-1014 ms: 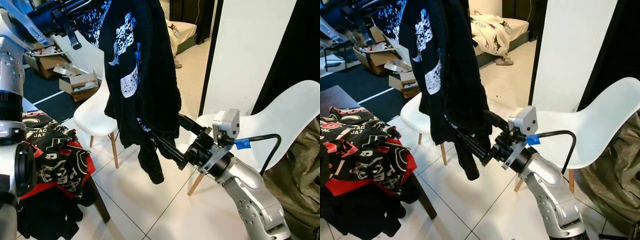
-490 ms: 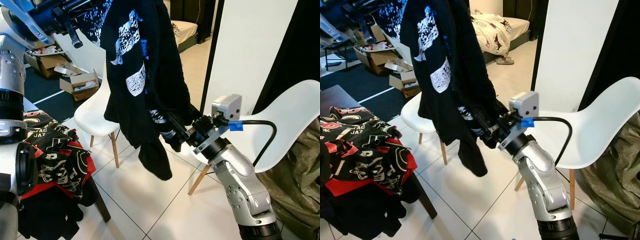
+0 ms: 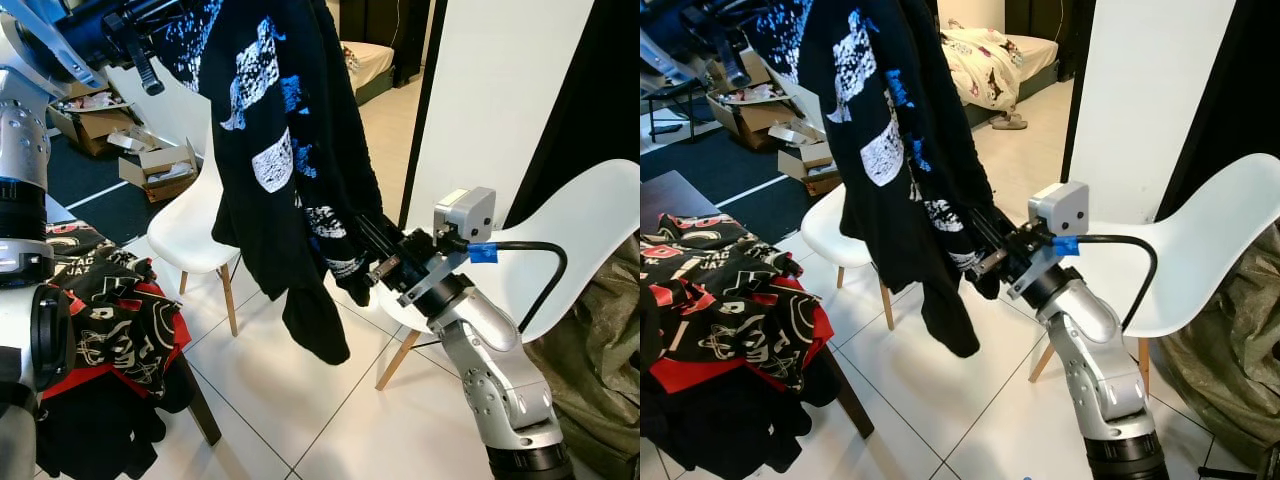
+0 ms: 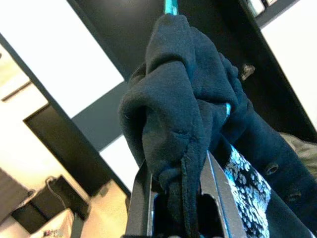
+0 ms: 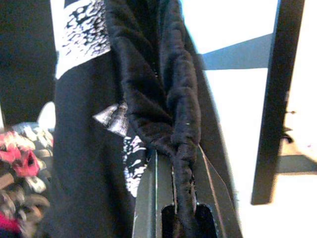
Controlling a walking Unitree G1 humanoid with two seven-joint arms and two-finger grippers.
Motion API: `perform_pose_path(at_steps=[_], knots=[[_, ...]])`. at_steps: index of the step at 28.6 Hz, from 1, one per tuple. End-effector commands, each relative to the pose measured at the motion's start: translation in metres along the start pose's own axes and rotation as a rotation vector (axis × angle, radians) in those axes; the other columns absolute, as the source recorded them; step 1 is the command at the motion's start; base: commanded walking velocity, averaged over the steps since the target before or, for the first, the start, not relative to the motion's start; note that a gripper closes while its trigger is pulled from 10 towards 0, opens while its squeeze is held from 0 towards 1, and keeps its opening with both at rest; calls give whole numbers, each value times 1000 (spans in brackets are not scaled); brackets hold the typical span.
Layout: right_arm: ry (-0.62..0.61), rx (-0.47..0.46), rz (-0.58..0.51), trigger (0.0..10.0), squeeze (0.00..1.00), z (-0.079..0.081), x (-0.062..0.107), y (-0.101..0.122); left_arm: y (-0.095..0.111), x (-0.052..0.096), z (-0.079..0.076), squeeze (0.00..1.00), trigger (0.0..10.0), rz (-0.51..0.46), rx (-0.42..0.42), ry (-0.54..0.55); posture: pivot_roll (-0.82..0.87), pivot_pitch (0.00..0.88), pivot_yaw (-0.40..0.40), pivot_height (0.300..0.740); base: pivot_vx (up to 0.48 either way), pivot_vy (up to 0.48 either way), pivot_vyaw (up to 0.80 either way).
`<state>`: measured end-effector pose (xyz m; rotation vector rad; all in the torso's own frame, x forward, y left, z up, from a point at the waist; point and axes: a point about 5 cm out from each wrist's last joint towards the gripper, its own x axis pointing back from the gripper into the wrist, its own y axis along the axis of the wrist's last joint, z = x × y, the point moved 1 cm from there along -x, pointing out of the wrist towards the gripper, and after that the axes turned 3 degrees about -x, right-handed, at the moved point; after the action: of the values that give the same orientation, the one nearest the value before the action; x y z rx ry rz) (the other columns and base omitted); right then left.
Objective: Hang hanger
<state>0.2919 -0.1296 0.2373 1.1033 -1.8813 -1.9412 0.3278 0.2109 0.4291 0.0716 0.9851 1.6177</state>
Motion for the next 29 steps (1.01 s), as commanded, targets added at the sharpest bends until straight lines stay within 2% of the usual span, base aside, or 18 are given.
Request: perform_pose_path(at_steps=[1,2,3,4,5,6,7,8,9,12,14,15,18,19,21,23,25,29], knots=[[-23,28,13,0,0,-14,6,4,-3,20,4,0,10000,39,13,22,-11,0,70,740,0,0,0],[-23,28,13,0,0,-14,6,4,-3,20,4,0,10000,39,13,22,-11,0,70,740,0,0,0],[-58,89,42,0,0,-31,13,10,-21,36,-10,0,10000,113,58,-3,-11,0,67,740,0,0,0],[-58,89,42,0,0,-31,13,10,-21,36,-10,0,10000,113,58,-3,-11,0,67,740,0,0,0],[-95,144,73,0,0,-46,19,14,-38,51,-26,0,10000,165,118,-21,-6,0,63,740,0,0,0],[-95,144,73,0,0,-46,19,14,-38,51,-26,0,10000,165,118,-21,-6,0,63,740,0,0,0],[-144,193,116,0,0,-61,24,15,-55,64,-50,0,10000,206,189,-39,-1,0,57,740,0,0,0],[-144,193,116,0,0,-61,24,15,-55,64,-50,0,10000,206,189,-39,-1,0,57,740,0,0,0],[-191,222,152,0,0,-73,27,14,-70,74,-81,0,10000,221,285,-42,14,0,34,740,0,0,0],[-191,222,152,0,0,-73,27,14,-70,74,-81,0,10000,221,285,-42,14,0,34,740,0,0,0],[-192,203,206,0,0,-75,19,-1,-90,79,-154,0,10000,192,509,-32,37,0,-1,740,0,0,0],[-162,185,225,0,0,-71,14,-8,-94,78,-181,0,10000,172,595,-16,40,0,-10,740,0,0,0],[-162,185,225,0,0,-71,14,-8,-94,78,-181,0,10000,172,595,-16,40,0,-10,740,0,0,0],[-126,175,246,0,0,-67,9,-13,-95,76,-199,0,10000,145,653,10,43,0,-22,740,0,0,0],[-83,163,265,0,0,-64,7,-16,-91,72,-207,0,10000,91,679,38,49,0,-46,740,0,0,0],[-83,163,265,0,0,-64,7,-16,-91,72,-207,0,10000,91,679,38,49,0,-46,740,0,0,0],[-10,147,296,0,0,-62,4,-18,-80,68,-213,0,10000,17,685,44,51,0,-64,740,0,0,0],[33,149,321,0,0,-65,5,-18,-75,75,-215,0,10000,35,664,28,53,0,-68,740,0,0,0]])
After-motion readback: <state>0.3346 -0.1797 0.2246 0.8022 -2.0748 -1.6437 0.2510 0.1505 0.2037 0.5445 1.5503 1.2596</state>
